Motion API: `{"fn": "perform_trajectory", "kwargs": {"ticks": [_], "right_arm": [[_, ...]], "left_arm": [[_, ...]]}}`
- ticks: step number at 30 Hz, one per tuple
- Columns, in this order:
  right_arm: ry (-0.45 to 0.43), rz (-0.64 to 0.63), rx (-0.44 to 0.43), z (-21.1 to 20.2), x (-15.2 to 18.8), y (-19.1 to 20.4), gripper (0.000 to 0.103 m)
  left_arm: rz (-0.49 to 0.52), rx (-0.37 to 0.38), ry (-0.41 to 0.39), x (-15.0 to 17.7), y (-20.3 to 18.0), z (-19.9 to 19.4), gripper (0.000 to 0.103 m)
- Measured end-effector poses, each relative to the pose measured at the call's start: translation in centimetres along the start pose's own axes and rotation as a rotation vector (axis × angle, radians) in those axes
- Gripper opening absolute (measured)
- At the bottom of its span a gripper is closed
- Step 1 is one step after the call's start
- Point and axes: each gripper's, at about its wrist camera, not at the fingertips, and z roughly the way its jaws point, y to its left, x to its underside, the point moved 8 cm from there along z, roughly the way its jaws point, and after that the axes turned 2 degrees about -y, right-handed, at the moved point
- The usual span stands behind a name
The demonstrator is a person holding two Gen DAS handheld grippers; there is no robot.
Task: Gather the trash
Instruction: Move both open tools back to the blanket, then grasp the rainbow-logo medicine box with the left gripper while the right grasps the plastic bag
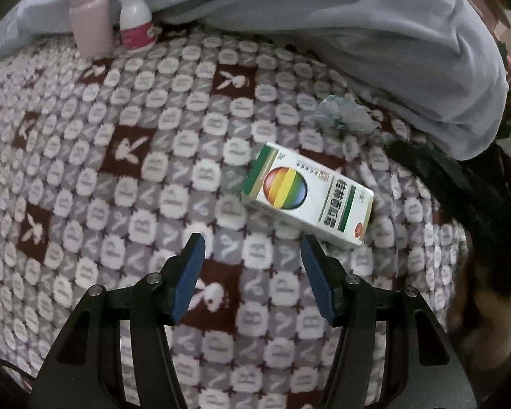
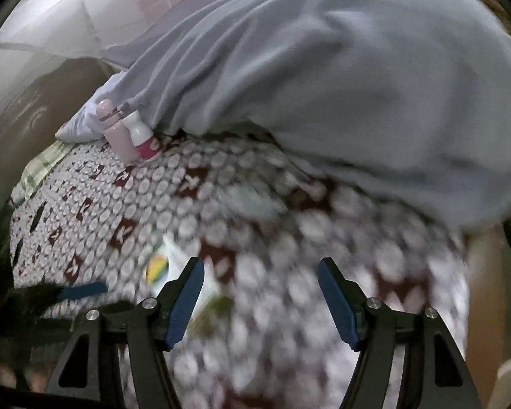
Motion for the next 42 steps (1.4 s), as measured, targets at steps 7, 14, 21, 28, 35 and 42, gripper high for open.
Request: {"fn": "perform_trajectory", "kwargs": {"ticks": [7, 14, 21, 28, 35, 42], "right_arm": [[0.073, -0.069, 0.017, 7.3, -2.3, 1.1, 0.037], [-0.011, -0.005, -0.008, 3.2, -1.2, -1.0, 0.022], [0.001, -0.007, 0.002, -1.6, 1.9, -2.5, 0.022], [-0.009, -0.010, 0.020, -4.4, 4.1, -3.6, 0.022], [-0.005, -0.009, 0.027, -5.9, 5.9, -4.3, 0.022], [-0.008, 0.013, 0.021, -7.3, 7.1, -4.9, 0.022]], "left_arm": [[-0.026, -0.053, 0.055, 0.8, 2.2, 2.7, 0.057], [-0.084, -0.017, 0.006, -2.5, 2.3, 4.7, 0.057], [-0.121, 0.084, -0.026, -6.6, 0.3, 6.5, 0.057], [-0.168, 0.160, -0.018, -6.1, -1.2, 4.0, 0.064], [-0.153, 0.198, -0.016, -5.8, -5.0, 4.6, 0.065], [-0.096, 0.120, 0.031, -4.4, -7.1, 6.8, 0.059]]}}
